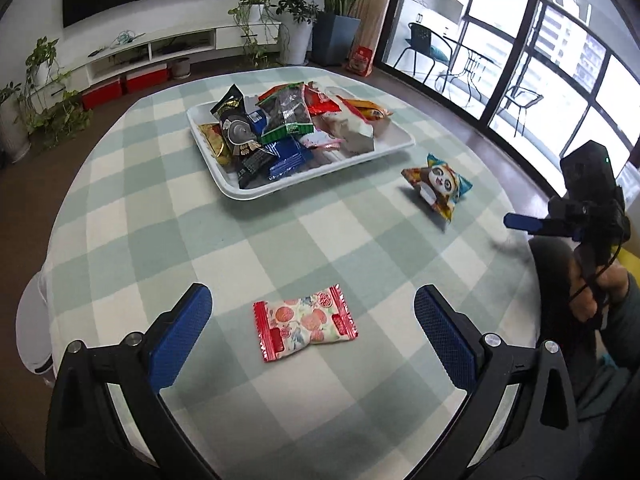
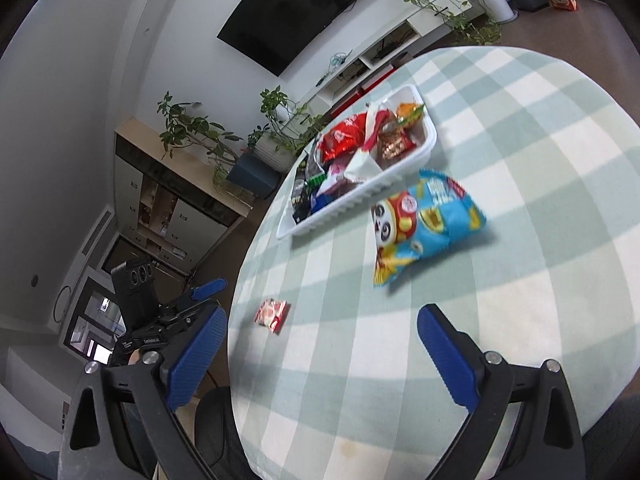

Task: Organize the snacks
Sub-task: 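Move both tools back toward the remaining snacks on the table, then grasp the red-white candy packet with the left tool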

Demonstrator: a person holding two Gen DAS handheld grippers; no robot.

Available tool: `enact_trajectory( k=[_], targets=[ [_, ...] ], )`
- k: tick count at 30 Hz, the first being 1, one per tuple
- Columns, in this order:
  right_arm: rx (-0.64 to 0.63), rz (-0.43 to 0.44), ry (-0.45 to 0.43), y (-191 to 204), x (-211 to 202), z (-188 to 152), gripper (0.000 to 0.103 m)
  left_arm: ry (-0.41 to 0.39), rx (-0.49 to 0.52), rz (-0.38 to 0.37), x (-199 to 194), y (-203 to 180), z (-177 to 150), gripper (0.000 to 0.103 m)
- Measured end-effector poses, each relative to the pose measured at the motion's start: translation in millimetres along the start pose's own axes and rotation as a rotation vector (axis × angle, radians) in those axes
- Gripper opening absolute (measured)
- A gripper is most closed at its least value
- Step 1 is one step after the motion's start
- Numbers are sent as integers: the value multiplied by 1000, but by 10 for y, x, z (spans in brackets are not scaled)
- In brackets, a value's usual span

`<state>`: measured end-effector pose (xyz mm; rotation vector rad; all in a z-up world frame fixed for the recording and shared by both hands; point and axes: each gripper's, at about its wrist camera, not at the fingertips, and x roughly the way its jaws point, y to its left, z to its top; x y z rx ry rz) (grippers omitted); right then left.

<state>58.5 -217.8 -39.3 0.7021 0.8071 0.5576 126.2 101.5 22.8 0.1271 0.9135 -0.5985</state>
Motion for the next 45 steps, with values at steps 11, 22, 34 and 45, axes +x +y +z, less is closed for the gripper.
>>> enact_trajectory(
  k=[11,22,34,45],
  targets=[
    [-35,-8,35,93,83,-128,99,222,423,-64,374,-420,-114,103],
    [-36,-18,50,62,144,-139,99,319,573,-150,599,-275,211,98],
    [-27,-25,59,5,150,-150,99,412,577,-149,822,-148,83,57],
    [-70,-53,83,96,189,-153,99,438,546,-113,826,-190,32,51]
  ],
)
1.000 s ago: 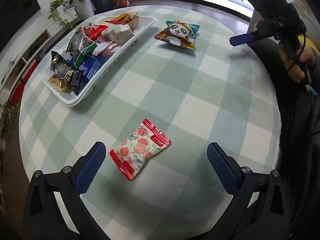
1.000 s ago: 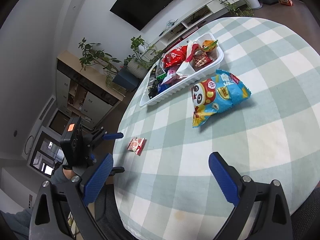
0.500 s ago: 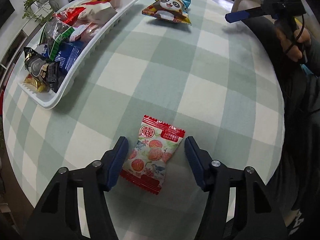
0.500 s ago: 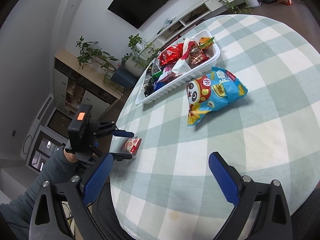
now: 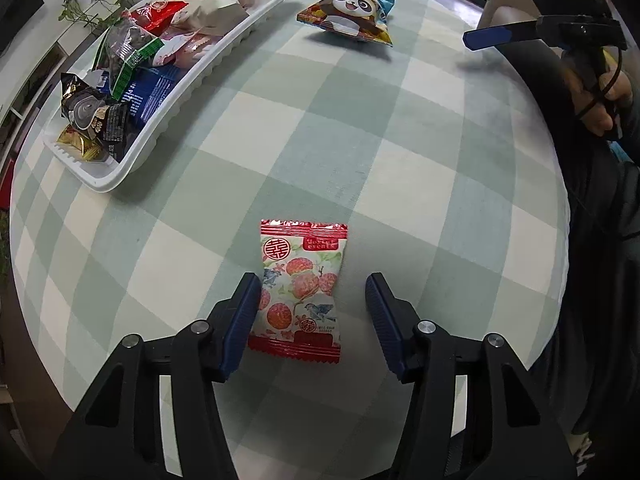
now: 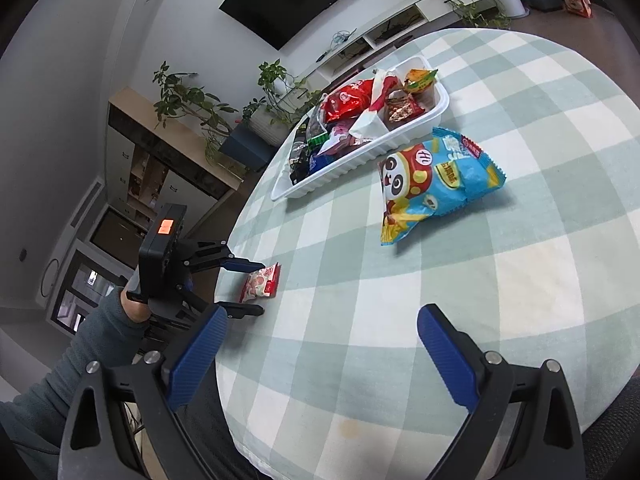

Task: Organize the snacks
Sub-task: 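Grasp the red-white candy packet with the left tool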

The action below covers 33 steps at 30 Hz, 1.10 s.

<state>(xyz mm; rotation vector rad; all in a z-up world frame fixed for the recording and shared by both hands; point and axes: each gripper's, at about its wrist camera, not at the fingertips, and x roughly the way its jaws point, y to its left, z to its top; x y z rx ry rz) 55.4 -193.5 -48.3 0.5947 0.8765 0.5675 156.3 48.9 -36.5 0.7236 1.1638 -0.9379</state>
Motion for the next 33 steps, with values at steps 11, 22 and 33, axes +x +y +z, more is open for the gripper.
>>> enact_trajectory(
  k=[11,22,33],
  targets=[
    [-291,-118,49,259,-59,283,99,-54,-167,44,24,-171,-108,35],
    [-769,-263,263,202,205,786,99,-214,-426,-24,-238,-202,-89,30],
    [-985,-256,394,306,550,856,97,-150,-353,60,-340,-241,-36,56]
  ],
)
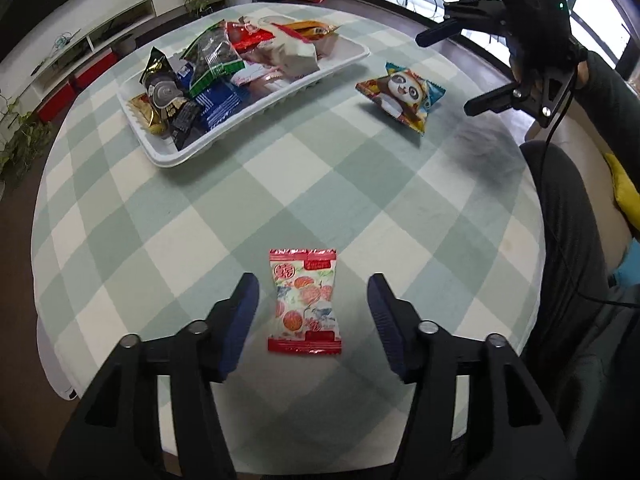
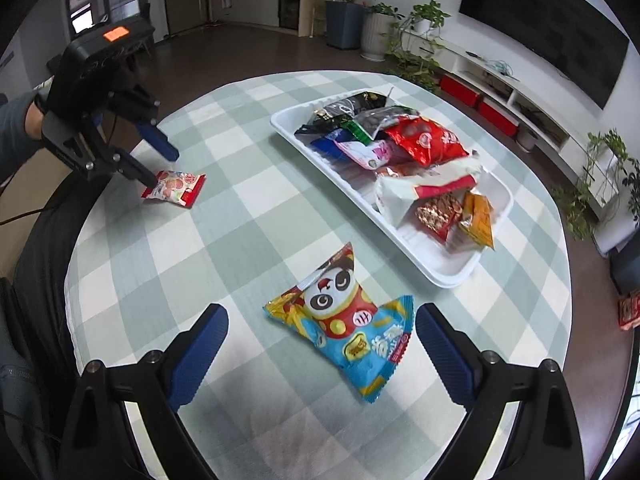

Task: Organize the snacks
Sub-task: 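Grasp the red-white candy packet with the left tool, then grasp the panda-print chip bag with the right tool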

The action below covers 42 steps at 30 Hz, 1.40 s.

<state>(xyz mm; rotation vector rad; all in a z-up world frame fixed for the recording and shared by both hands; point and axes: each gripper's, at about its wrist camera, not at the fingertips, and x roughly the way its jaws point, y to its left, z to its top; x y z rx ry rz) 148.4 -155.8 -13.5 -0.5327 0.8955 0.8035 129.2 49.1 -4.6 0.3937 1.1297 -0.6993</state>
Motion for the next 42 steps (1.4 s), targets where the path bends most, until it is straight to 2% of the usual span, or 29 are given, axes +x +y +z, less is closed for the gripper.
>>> enact_trajectory(
  k=[5,7,12,20,25,29,33,40,42],
  targets=[
    [-39,20,32,19,103,20,97,72,-21,11,191,46,-146,55],
    [-72,16,52,32,131,32,96,85,-22,10,249,36,-149,37],
    [-94,15,70,-20,167,45,91,108,-5,36,314,-6,-107,33],
    [-114,53,88,-69,211,7,86,55,-62,27,257,42,-135,32],
    [-140,71,118,-105,271,-2,86,9,-118,-41,183,49,-145,32],
    [-199,53,143,-71,333,40,86,-41,-162,-90,131,76,-120,32],
    [-226,66,147,-65,387,133,86,-53,-173,-110,158,59,-116,32],
    [-272,77,264,-92,676,132,85,-52,-179,-143,230,22,-127,32],
    [-270,83,296,-117,738,108,77,-55,-185,-154,242,30,-122,32]
  ],
)
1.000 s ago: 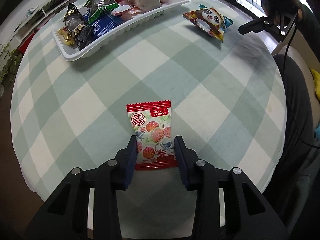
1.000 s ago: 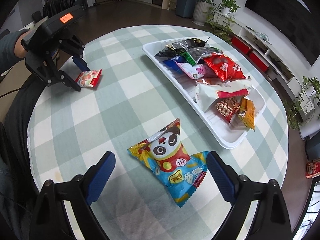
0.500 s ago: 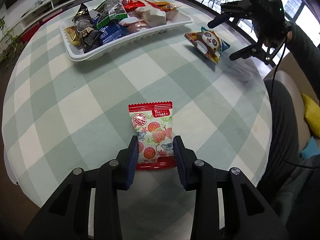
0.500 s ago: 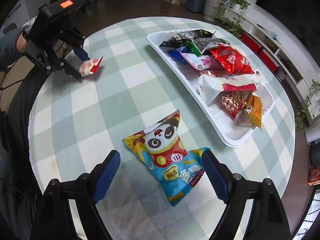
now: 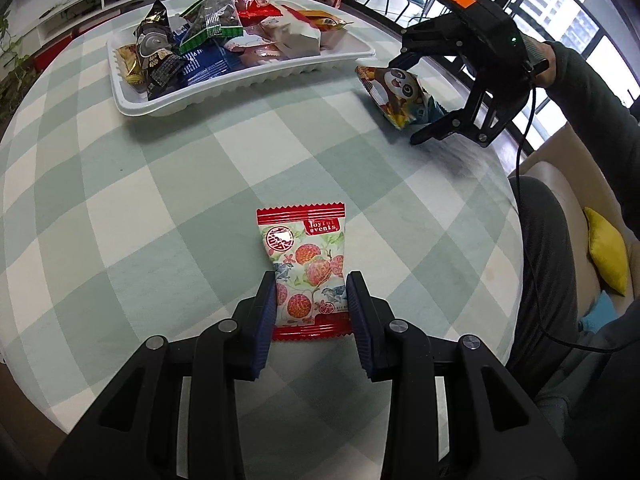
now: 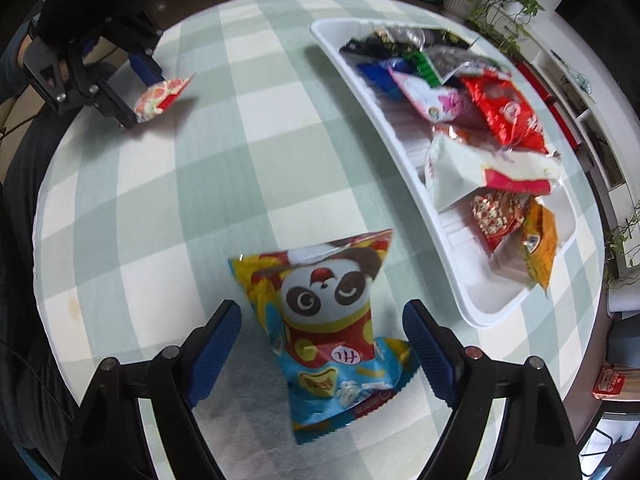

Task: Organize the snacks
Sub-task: 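Grasp the panda-print chip bag with the right tool, then carry the candy packet and the panda bag over the tray with both tools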

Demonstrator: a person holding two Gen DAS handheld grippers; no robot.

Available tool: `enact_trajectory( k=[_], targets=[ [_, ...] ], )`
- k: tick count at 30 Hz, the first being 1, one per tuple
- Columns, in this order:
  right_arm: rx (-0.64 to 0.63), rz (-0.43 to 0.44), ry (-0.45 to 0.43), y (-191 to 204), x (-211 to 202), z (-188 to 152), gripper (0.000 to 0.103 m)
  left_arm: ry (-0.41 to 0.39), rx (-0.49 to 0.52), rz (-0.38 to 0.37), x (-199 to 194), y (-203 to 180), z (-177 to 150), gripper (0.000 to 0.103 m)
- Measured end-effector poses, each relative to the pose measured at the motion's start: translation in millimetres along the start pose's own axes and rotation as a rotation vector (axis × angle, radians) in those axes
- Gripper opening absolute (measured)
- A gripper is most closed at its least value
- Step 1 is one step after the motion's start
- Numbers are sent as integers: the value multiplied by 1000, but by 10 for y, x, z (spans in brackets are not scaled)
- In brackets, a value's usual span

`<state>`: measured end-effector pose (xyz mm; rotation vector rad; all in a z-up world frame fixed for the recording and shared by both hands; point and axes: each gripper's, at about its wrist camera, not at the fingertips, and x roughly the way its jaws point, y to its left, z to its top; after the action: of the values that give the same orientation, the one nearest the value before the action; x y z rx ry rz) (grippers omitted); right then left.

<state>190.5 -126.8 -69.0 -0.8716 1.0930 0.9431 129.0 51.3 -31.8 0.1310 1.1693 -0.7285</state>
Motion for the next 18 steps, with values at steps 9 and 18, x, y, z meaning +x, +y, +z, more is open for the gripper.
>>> enact_trajectory(
  k=[9,18],
  targets=[
    [114,72,-50,-55,-57,-100,50,-34,-18,-20,-15,-7,46,32],
    [308,59,-202,-113,-286,-391,43,-140,-57,-42,-159,-66,122,32]
  ],
)
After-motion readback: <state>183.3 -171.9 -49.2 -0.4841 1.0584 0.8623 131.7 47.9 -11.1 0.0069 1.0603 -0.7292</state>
